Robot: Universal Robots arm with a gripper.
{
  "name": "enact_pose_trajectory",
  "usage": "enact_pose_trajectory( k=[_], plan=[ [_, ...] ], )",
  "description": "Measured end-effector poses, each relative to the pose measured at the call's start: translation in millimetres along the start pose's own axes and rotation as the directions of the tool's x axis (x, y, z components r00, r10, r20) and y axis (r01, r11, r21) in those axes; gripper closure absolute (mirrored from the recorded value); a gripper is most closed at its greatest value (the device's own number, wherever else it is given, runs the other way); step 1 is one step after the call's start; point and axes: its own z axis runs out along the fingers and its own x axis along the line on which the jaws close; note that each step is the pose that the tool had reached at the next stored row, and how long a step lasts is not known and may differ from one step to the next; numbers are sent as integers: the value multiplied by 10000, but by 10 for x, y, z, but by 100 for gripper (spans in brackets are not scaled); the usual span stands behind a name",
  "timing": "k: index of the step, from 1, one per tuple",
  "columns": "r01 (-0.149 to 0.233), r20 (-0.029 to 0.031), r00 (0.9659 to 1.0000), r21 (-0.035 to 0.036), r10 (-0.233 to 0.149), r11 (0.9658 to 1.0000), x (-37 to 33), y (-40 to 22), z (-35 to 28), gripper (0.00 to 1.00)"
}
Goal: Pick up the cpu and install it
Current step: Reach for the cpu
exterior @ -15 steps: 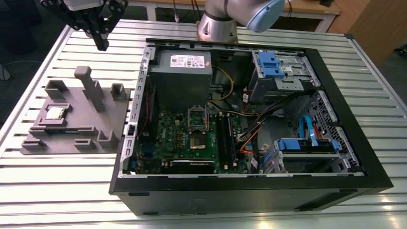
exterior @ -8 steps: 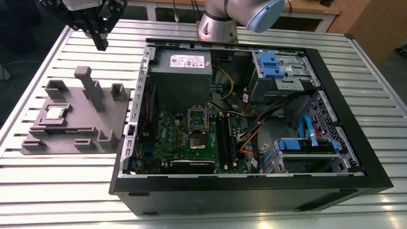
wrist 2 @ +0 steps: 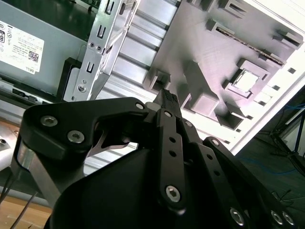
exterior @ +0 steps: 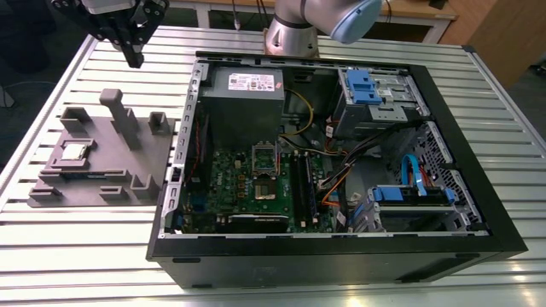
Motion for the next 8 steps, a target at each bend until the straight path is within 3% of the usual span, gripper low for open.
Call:
enact_pose_trajectory(
  k=[8],
  plan=[
    [-1,1,10000,-1,1,10000,32,-2,1,90]
  ],
)
